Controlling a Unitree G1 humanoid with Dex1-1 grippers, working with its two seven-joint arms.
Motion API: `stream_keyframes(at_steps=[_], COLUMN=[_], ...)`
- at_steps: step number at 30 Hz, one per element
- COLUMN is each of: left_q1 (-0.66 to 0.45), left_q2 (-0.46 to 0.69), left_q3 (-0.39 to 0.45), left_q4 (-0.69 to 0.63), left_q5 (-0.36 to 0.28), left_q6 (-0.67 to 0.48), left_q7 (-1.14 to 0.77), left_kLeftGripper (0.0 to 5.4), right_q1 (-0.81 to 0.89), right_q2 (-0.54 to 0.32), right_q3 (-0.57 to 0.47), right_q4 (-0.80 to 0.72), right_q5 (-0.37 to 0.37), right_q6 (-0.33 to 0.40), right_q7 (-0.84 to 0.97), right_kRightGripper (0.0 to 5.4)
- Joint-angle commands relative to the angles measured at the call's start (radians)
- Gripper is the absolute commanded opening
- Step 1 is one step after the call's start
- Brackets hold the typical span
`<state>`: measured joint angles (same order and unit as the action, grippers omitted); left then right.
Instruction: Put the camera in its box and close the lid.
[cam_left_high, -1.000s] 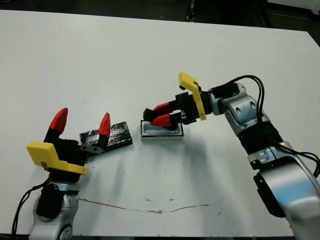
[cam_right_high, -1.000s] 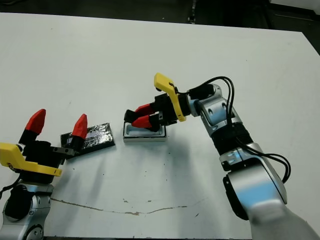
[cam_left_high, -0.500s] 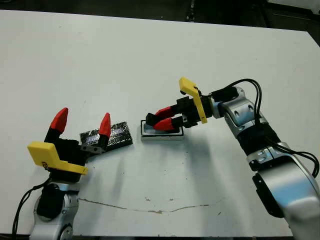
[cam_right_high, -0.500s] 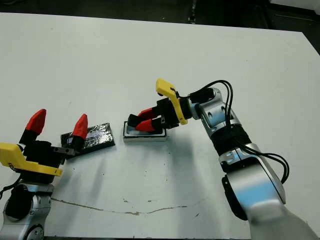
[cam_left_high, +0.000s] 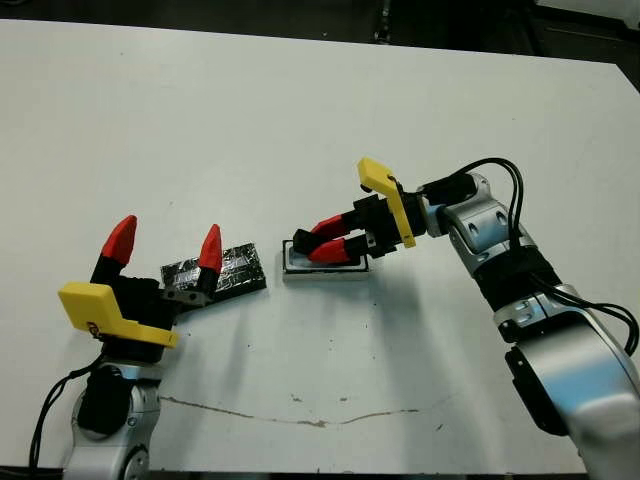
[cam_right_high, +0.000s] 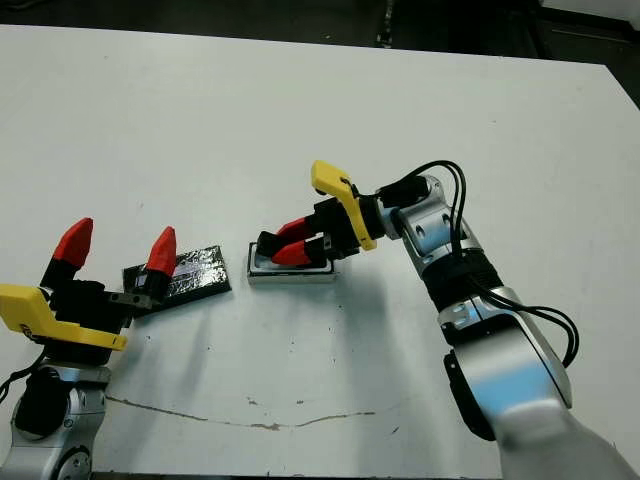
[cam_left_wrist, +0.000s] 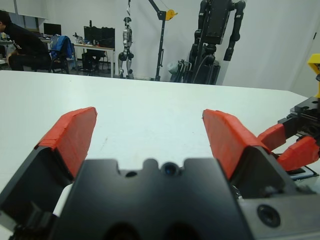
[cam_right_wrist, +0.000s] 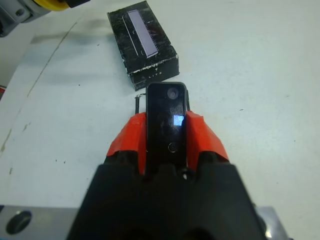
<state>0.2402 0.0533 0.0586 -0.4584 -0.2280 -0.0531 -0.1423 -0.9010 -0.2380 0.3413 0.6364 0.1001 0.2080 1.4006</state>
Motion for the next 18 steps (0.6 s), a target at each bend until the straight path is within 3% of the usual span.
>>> stream_keyframes(at_steps=[1, 4, 7, 18], left_q1=[0.011, 0.011, 0.013, 0.017], left_q2=[0.002, 0.002, 0.002, -0.001], left_q3=[0.002, 0.001, -0.001, -0.004], left_q4=[0.012, 0.016, 0.006, 0.007], left_q5=[0.002, 0.005, -0.003, -0.001], left_q6=[-0.011, -0.015, 0.0, -0.004], left_q7=[-0.004, -0.004, -0.003, -0.001], left_kLeftGripper=[5.4, 5.4, 5.4, 5.4], right_q1=[0.014, 0.02, 0.007, -0.011], right_q2=[-0.055, -0.059, -0.061, -0.06], right_q3=[-0.004, -0.005, 0.005, 0.022], right_q4=[-0.004, -0.014, -0.012, 0.01], right_q5=[-0.026, -0.033, -0.037, -0.057], right_q6=[-0.008, -0.025, 0.027, -0.062], right_q7=[-0.005, -0.017, -0.007, 0.046], right_kRightGripper=[1.68, 1.68, 1.68, 3.28])
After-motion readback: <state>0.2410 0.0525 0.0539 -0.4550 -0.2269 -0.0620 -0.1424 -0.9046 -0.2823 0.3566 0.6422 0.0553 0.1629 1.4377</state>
